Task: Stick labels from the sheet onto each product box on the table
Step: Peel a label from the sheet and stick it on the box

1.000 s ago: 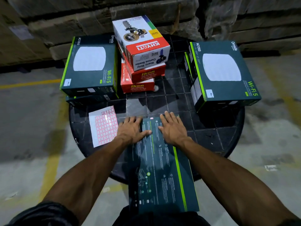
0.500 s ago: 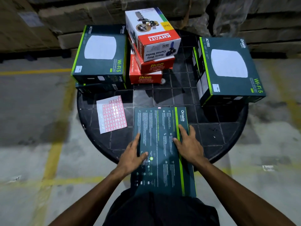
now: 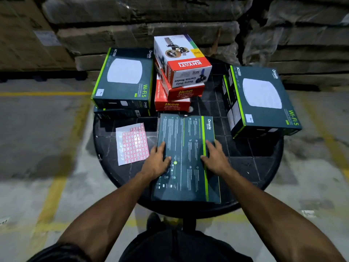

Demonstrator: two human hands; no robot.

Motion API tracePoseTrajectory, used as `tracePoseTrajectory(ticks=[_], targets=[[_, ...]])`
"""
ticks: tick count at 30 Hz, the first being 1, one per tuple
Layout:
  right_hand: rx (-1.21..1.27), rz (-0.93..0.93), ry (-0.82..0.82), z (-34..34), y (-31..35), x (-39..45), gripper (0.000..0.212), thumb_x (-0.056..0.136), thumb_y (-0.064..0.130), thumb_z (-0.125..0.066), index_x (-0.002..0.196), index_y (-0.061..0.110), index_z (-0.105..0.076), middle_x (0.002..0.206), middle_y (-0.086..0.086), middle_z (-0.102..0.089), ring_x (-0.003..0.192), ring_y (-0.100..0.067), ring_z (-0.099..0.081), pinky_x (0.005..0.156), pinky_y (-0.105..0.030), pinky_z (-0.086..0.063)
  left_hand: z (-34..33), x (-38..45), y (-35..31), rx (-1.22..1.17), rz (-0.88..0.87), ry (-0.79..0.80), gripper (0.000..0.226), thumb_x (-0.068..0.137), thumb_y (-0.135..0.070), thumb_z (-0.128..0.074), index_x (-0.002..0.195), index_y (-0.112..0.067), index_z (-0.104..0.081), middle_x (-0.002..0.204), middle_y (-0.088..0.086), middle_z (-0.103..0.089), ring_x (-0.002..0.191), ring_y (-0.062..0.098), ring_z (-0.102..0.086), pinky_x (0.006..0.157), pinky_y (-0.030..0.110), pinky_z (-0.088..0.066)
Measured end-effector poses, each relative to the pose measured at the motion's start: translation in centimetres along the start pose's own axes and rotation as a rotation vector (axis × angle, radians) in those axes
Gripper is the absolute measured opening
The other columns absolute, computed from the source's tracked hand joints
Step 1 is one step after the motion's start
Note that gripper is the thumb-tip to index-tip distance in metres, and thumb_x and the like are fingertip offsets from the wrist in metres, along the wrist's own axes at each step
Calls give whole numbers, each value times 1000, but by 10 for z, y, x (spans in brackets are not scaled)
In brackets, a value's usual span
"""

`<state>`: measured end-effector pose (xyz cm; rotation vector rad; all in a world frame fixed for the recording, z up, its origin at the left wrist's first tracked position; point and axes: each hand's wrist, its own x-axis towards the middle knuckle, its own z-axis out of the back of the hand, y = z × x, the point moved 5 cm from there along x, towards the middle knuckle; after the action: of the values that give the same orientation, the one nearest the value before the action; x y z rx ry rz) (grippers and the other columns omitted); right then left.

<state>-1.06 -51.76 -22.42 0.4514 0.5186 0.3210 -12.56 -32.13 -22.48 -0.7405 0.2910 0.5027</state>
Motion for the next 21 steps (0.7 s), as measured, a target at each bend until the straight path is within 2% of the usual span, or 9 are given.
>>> tracePoseTrajectory(ticks=[3,6,8,10,11,13,14,18,21], targets=[[-126,57,23,-19,-7,-22,66,98,34,-53,155,22,-21,164,-6,4,150,-29,-2,120,-45,-19,-12,-21,11,178,-87,4,65,101,-43,-38,156,-22,-9,162,11,10,140,38,-33,112,50,-34],[-212,96,47,-38,-16,-55,66,100,48,-42,156,27,-15,164,-3,12,150,-30,9,119,-44,-14,-26,-50,25,287,-162,43,66,101,-48,-30,156,-21,-6,161,7,21,143,33,-28,111,45,-36],[-252,102,67,-46,-21,-77,74,95,63,-37,156,31,-11,163,0,15,149,-30,12,118,-44,-16,-35,-71,31,394,-247,56,73,97,-58,-16,155,-15,-10,162,8,12,147,29,-17,118,40,-24],[-306,113,100,-51,-26,-95,87,84,77,-28,156,33,-6,162,2,20,149,-28,15,117,-44,-20,-37,-87,35,537,-360,20,81,95,-64,-9,151,-9,-28,160,13,-14,143,31,-30,113,39,-23],[-340,118,118,-53,-29,-102,90,82,79,-29,156,33,-3,161,2,22,149,-28,16,117,-43,-21,-36,-91,38,572,-387,19,82,95,-66,-13,148,-8,-35,158,14,-22,140,33,-35,110,41,-27],[-399,119,136,-55,-31,-112,90,87,70,-44,155,34,2,160,1,24,149,-28,14,118,-41,-22,-36,-91,42,656,-404,37,79,92,-65,-24,144,-8,-44,153,15,-34,136,34,-40,107,41,-35],[-416,112,132,-55,-31,-114,89,89,64,-49,155,34,2,161,1,24,150,-28,12,118,-40,-23,-35,-89,42,697,-409,45,77,92,-63,-27,144,-9,-44,152,15,-35,138,35,-39,109,41,-33],[-420,76,122,-53,-21,-112,85,92,52,-55,156,35,-1,161,4,22,150,-26,9,115,-41,-30,-34,-82,40,761,-431,108,78,96,-62,-25,155,-13,-8,162,10,2,149,32,7,122,41,-4],[-432,56,111,-51,-17,-107,85,92,49,-57,156,34,-4,162,2,18,151,-27,6,114,-41,-30,-30,-77,37,794,-441,78,77,99,-59,-26,155,-14,-2,163,9,6,150,25,9,122,37,-1]])
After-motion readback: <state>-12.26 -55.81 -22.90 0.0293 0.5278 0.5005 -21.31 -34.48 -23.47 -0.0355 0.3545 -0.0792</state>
